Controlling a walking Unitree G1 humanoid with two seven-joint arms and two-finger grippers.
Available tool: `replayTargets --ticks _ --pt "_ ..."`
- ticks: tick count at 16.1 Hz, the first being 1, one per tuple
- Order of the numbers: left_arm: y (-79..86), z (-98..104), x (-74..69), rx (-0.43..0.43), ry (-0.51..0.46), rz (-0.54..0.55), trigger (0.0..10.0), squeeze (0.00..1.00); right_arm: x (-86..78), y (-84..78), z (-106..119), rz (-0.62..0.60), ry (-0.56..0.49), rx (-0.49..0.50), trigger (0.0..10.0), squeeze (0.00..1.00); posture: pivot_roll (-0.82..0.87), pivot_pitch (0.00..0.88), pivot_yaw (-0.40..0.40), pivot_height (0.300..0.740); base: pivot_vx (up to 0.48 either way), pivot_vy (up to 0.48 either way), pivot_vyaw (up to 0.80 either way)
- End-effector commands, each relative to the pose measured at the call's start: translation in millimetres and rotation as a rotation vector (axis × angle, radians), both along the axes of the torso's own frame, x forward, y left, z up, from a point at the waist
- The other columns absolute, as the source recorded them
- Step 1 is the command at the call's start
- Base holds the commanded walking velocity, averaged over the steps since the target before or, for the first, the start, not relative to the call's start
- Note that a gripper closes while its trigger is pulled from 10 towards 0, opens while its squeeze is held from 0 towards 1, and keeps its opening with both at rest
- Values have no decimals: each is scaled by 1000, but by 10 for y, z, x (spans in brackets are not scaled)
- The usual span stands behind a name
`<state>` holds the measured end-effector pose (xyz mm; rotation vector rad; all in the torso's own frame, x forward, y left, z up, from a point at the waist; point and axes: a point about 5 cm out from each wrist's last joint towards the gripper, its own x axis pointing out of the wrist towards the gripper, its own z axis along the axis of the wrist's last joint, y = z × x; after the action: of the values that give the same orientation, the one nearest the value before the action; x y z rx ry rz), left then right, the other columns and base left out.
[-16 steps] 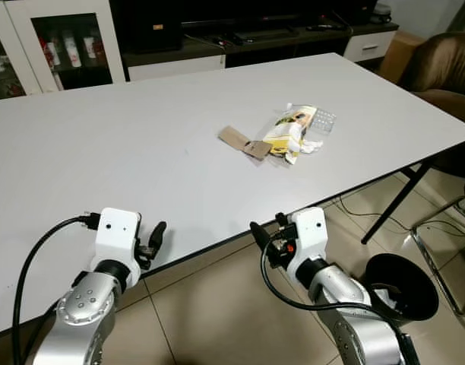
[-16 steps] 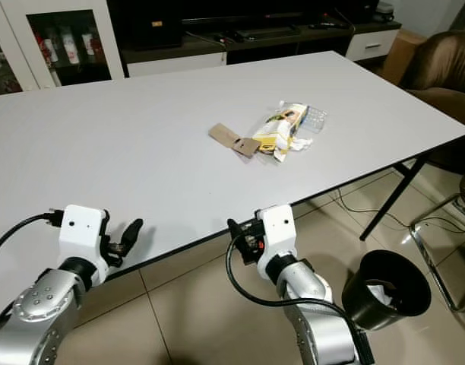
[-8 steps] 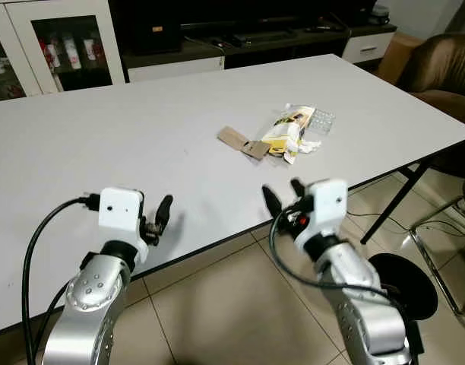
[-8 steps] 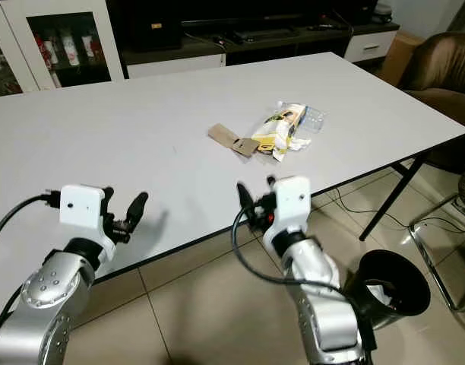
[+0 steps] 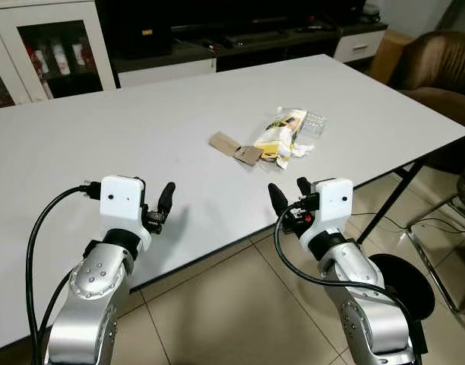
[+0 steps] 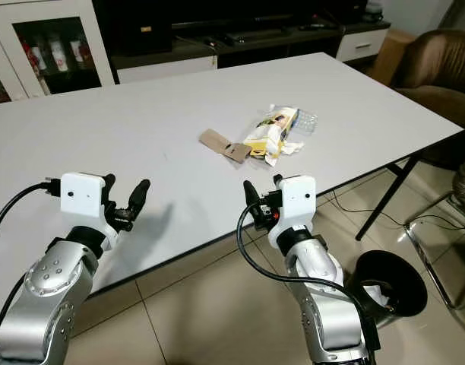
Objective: Picking trash to rubbish bin
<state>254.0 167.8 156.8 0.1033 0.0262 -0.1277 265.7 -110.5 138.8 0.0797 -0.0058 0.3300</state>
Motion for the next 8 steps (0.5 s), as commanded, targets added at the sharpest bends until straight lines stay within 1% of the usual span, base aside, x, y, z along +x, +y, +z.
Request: replayTargets --ticks 1,2,6,8 --pt "3 19 23 0 -8 1 10000 0 16 3 2 6 5 -19 10000 0 34 0 -51 740 412 0 0" --pt "5 17 21 3 -8 0 10000 0 12 13 -3 16 7 -29 10000 0 35 0 -52 740 416 0 0" --pt "10 5 18 10 -6 -4 10000 0 24 48 -9 34 3 -45 10000 0 38 0 -52 740 416 0 800" --pt "18 3 11 15 -4 -5 10000 0 15 36 -25 20 10 -24 10000 0 40 0 -51 740 416 0 0"
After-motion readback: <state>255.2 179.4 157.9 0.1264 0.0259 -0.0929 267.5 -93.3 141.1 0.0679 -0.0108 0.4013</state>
